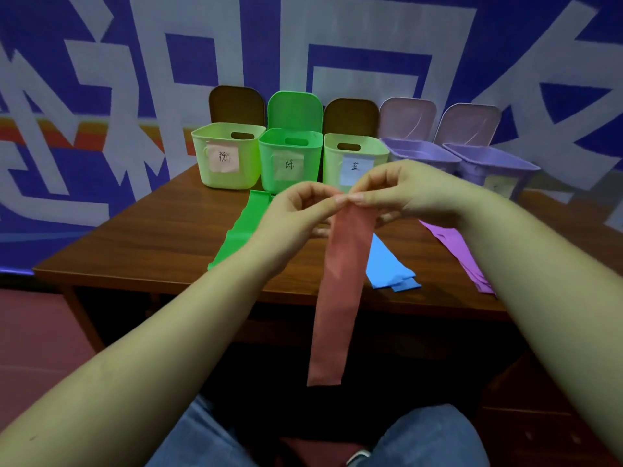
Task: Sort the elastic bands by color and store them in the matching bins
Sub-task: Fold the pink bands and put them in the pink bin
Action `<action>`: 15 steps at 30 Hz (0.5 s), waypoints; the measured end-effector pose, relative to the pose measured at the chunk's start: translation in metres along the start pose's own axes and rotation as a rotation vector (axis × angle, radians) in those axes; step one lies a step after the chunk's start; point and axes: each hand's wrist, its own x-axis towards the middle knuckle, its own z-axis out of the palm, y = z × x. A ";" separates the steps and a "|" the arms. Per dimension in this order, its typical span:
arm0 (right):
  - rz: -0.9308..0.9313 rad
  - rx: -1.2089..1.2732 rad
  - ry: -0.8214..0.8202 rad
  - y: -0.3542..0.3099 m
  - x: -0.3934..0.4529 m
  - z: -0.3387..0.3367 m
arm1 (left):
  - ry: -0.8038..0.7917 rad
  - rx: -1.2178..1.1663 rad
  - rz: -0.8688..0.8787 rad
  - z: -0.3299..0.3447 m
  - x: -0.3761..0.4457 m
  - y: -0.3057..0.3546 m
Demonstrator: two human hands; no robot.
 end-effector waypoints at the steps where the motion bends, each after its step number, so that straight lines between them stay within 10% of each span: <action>1: -0.021 -0.043 0.027 0.005 -0.001 0.005 | 0.015 0.020 0.015 0.001 -0.002 -0.003; 15: -0.128 0.297 0.317 0.059 -0.029 0.059 | 0.070 0.124 0.073 0.000 -0.027 -0.041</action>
